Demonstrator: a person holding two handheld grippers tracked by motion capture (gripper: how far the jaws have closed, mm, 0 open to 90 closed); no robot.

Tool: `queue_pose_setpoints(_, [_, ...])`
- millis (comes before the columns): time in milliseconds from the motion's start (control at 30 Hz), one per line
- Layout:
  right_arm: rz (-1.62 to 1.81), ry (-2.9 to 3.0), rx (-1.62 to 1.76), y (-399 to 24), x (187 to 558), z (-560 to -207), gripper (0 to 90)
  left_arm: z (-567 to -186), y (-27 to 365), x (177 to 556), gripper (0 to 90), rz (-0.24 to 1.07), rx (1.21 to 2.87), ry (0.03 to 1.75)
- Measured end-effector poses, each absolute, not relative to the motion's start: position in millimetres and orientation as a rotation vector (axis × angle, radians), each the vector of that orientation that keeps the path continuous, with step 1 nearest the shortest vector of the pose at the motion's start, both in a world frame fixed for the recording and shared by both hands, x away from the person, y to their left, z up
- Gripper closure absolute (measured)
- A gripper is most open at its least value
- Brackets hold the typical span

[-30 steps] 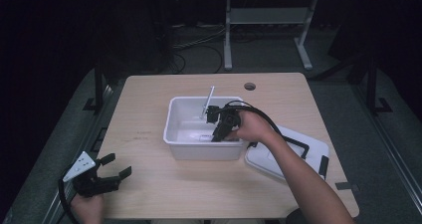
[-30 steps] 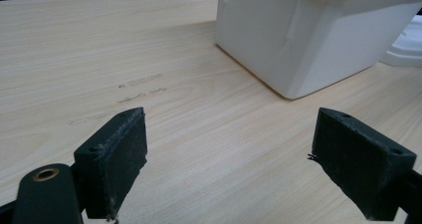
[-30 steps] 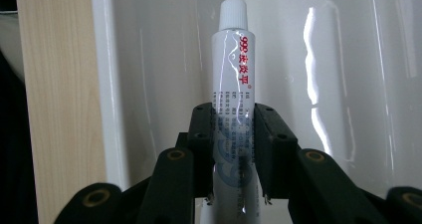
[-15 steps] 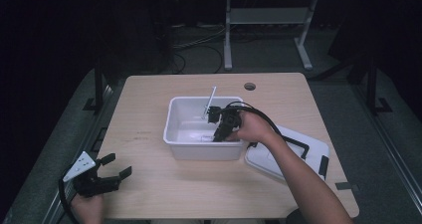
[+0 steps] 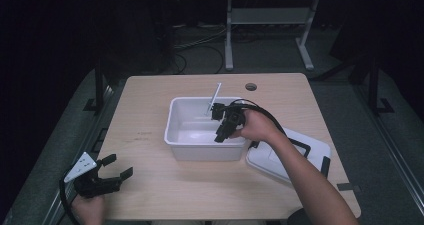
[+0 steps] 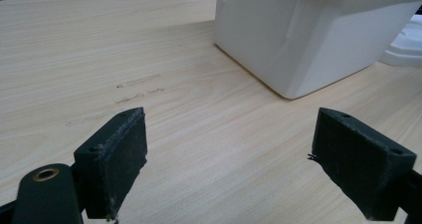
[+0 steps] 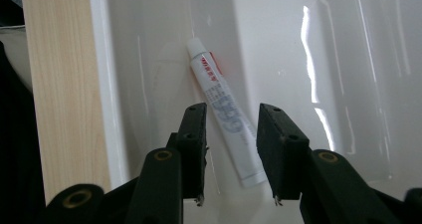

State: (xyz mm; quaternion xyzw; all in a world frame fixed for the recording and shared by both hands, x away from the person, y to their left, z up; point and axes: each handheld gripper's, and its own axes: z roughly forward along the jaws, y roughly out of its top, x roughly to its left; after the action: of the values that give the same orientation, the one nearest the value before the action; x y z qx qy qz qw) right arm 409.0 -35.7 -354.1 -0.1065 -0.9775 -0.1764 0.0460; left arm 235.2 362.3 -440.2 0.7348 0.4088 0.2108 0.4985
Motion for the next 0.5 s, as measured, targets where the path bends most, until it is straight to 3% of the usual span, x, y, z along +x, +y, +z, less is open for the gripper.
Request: queue_pose_setpoints(500, [-0.658,-3.013,-0.398,-70.5,404.4,-314.4,58.5,-440.3,361.4,235.5,13.4,0.511,1.785,0.989])
